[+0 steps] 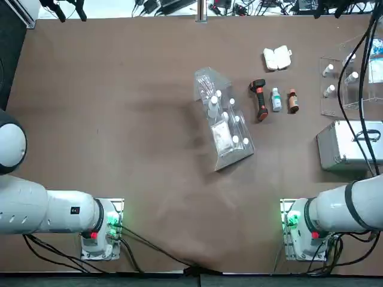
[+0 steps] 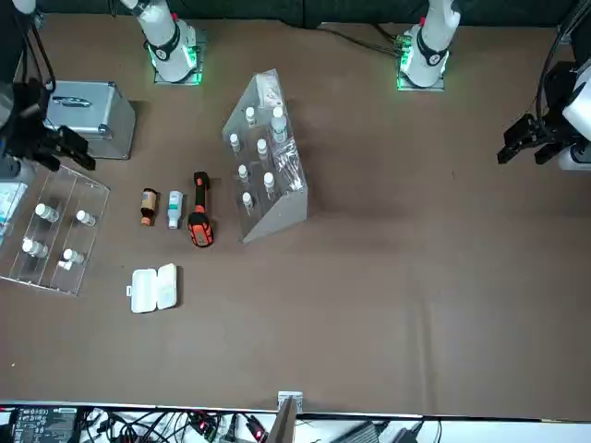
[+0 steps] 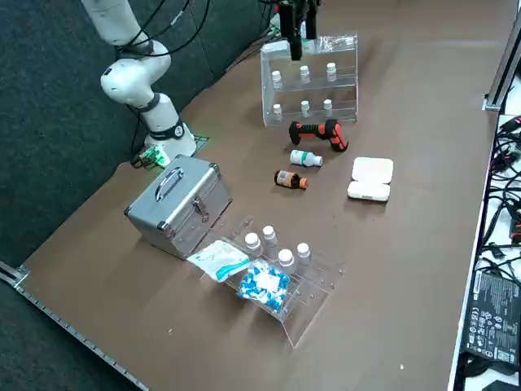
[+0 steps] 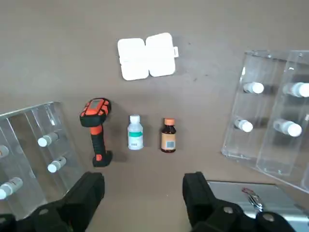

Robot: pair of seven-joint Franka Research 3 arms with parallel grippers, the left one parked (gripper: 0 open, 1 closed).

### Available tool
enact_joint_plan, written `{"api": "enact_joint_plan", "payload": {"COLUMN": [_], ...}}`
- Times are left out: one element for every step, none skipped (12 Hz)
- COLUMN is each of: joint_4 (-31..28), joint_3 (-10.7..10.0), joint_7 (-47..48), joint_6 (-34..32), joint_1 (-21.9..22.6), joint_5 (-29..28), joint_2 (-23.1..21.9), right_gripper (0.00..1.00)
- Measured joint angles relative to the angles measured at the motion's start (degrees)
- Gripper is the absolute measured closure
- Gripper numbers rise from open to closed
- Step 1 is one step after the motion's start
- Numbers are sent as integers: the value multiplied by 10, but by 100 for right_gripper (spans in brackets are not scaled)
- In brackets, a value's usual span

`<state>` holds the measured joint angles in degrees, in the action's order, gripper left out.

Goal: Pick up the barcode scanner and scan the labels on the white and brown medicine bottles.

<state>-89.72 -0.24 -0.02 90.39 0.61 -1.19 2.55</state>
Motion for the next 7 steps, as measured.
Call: {"api": "enact_joint_plan", "payload": {"joint_4": [-15, -30, -45, -57, -66, -72, -74], "joint_3": [-1, -1, -1, -1, -1, -1, -1], "joint_7": [0, 0, 0, 1, 3, 4, 3], "joint_6": [0, -1, -1, -2, -2, -2, -2], "joint_1": [-1, -1, -1, -1, -1, -1, -1], "joint_5": [6, 10, 11, 11, 11, 11, 11], "joint_2": [-17, -34, -49, -61, -69, -73, -75], "right_gripper": [0, 0, 0, 0, 0, 0, 0]}}
